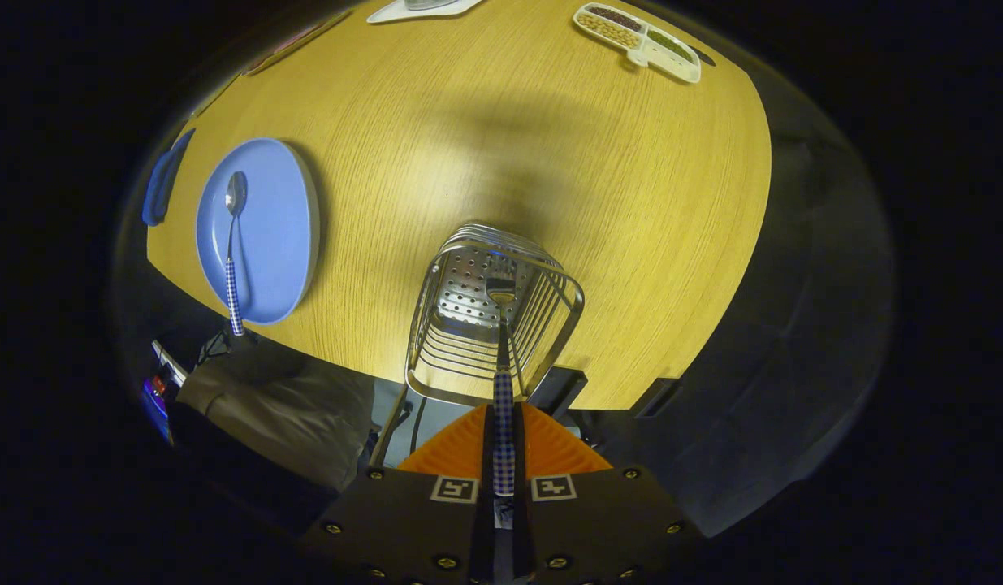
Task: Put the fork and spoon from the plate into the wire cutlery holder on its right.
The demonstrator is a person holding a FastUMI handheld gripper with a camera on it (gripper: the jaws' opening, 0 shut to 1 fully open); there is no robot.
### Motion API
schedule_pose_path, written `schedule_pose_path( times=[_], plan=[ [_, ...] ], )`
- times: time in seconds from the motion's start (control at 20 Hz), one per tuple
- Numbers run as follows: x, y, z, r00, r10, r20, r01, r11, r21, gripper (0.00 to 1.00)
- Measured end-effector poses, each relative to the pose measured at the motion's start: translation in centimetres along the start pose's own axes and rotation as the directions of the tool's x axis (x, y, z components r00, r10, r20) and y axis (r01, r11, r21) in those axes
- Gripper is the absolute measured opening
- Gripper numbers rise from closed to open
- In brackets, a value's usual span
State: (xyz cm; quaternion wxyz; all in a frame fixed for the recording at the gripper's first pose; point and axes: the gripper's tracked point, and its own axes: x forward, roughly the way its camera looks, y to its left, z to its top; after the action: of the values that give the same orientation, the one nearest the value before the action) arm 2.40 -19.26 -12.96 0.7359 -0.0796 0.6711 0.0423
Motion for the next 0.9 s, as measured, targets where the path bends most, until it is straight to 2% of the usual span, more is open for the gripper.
schedule_pose_path(
  times=[0.15,0.2,0.25,0.45,0.75,0.9],
  plan=[
    [-0.6,0.0,-0.2,1.000,0.008,0.023,-0.008,1.000,0.024,0.10],
    [-0.9,0.0,-0.2,0.999,0.017,0.036,-0.018,0.999,0.031,0.17],
    [-1.1,0.0,-0.3,0.999,0.022,0.047,-0.024,0.999,0.036,0.19],
    [-2.8,0.0,-0.2,0.990,0.005,0.141,-0.014,0.998,0.066,0.20],
    [-5.9,4.2,-1.2,0.958,0.037,0.283,-0.056,0.997,0.060,0.20],
    [-6.9,6.9,-1.9,0.941,0.040,0.335,-0.052,0.998,0.027,0.21]
  ],
)
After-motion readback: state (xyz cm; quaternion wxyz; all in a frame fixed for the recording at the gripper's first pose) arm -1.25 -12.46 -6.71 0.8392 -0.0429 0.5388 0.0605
